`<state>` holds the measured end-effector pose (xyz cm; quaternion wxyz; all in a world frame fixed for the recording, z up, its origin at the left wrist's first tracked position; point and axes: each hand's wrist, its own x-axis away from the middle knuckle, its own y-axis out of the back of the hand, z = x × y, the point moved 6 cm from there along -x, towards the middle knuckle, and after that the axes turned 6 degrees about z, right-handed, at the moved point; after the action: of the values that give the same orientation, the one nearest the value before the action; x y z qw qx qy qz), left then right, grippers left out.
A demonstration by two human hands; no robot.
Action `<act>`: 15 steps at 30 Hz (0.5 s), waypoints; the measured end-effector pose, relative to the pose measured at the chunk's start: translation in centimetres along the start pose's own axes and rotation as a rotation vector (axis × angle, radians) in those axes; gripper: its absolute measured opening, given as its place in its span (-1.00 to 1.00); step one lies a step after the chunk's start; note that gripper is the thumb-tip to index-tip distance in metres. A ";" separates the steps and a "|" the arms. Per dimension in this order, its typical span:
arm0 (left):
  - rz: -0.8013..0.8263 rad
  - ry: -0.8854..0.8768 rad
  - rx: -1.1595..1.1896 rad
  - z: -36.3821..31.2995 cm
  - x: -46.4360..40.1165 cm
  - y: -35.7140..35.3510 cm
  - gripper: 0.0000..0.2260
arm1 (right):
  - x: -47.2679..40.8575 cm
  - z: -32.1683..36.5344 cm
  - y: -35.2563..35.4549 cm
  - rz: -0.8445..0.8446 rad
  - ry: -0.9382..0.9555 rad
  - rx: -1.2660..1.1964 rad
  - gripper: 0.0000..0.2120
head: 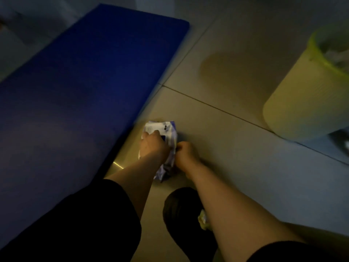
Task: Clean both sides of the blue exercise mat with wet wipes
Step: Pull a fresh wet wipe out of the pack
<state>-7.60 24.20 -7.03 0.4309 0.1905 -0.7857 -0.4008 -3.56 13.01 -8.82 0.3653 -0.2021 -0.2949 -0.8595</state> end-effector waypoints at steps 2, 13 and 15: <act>0.016 0.066 -0.038 2.2 -0.3 0.2 -0.45 | 0.0 0.4 -1.3 -0.053 -0.019 0.175 -0.78; -0.052 -0.063 0.192 4.6 -0.5 1.6 -0.82 | 0.6 4.5 -3.3 -0.173 0.354 0.557 -0.76; -0.084 -0.085 0.257 5.2 0.0 1.9 -0.83 | -0.2 4.1 -4.8 -0.060 0.342 0.571 -0.74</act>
<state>-11.84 27.76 -7.16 0.3521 0.2595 -0.8396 -0.3221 -6.48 18.48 -7.66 0.4259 0.0644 -0.4639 -0.7741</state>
